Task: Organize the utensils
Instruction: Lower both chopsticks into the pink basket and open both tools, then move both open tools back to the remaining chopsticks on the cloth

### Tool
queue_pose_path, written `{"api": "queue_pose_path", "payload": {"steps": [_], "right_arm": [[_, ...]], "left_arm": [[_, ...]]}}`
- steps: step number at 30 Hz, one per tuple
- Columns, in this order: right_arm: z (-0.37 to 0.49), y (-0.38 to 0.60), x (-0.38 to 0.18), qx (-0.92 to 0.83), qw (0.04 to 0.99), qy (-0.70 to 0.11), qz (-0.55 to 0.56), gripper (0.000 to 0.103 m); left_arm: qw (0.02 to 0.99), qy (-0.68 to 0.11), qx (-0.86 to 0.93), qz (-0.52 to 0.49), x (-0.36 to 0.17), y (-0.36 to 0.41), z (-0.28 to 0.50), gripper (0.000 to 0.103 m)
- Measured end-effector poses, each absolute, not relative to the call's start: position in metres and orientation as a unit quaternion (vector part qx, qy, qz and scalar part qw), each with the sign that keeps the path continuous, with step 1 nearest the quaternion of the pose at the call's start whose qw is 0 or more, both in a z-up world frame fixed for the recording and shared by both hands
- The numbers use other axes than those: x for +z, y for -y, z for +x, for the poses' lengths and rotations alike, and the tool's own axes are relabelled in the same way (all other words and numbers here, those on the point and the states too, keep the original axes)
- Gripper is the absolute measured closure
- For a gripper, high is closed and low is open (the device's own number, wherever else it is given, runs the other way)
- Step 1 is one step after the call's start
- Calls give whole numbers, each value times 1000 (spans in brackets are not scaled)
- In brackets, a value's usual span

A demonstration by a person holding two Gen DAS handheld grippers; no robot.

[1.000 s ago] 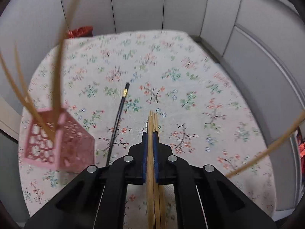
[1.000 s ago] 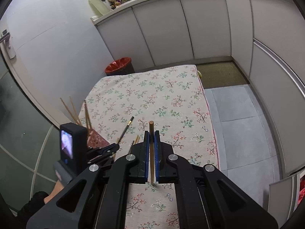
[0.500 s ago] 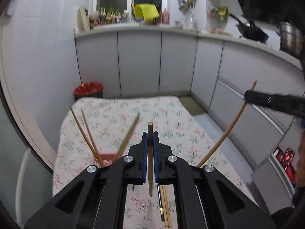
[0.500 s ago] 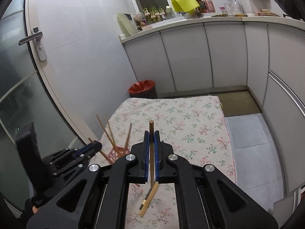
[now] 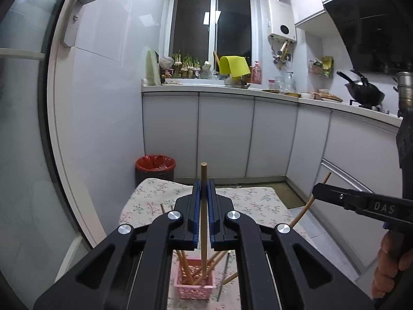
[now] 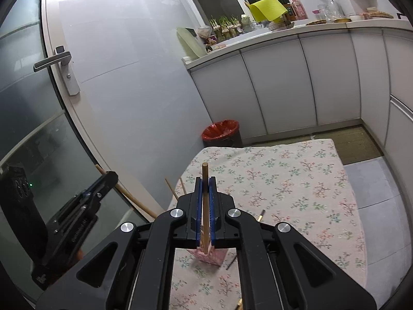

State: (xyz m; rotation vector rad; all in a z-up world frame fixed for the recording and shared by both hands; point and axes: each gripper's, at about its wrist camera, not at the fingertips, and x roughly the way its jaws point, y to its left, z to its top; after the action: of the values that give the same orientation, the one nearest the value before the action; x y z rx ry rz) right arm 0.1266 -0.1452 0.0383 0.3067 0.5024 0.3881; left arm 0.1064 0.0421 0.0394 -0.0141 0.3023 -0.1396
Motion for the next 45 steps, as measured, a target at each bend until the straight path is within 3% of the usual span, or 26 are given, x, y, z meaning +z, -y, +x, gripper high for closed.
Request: {"api": "queue_pose_path", "payload": {"steps": [12, 20, 22, 23, 24, 26, 33, 37, 45], "right_arm": [[166, 111, -3, 188, 935, -268, 134, 99], [163, 127, -3, 188, 932, -268, 154, 75], [159, 136, 1, 184, 933, -265, 157, 67], [158, 140, 2, 181, 934, -266, 157, 66], [157, 145, 1, 178, 934, -267, 155, 64], [155, 156, 0, 167, 934, -277, 153, 58], [164, 185, -37, 116, 914, -359, 149, 38], [178, 191, -73, 91, 891, -422, 137, 26], [198, 190, -134, 58, 856, -502, 113, 29]], "left_arm": [[978, -200, -57, 20, -13, -40, 151, 97], [967, -245, -63, -20, -21, -51, 157, 95], [964, -257, -63, -29, -22, -55, 154, 81], [962, -263, -65, -34, -22, -57, 152, 66], [960, -267, -66, -40, -22, -58, 148, 59], [956, -280, -71, -46, -23, -60, 144, 55], [921, -369, -93, -81, -50, -60, 135, 25], [903, -411, -94, -78, -72, -57, 132, 17], [888, -450, -66, -61, -111, -58, 127, 14]]}}
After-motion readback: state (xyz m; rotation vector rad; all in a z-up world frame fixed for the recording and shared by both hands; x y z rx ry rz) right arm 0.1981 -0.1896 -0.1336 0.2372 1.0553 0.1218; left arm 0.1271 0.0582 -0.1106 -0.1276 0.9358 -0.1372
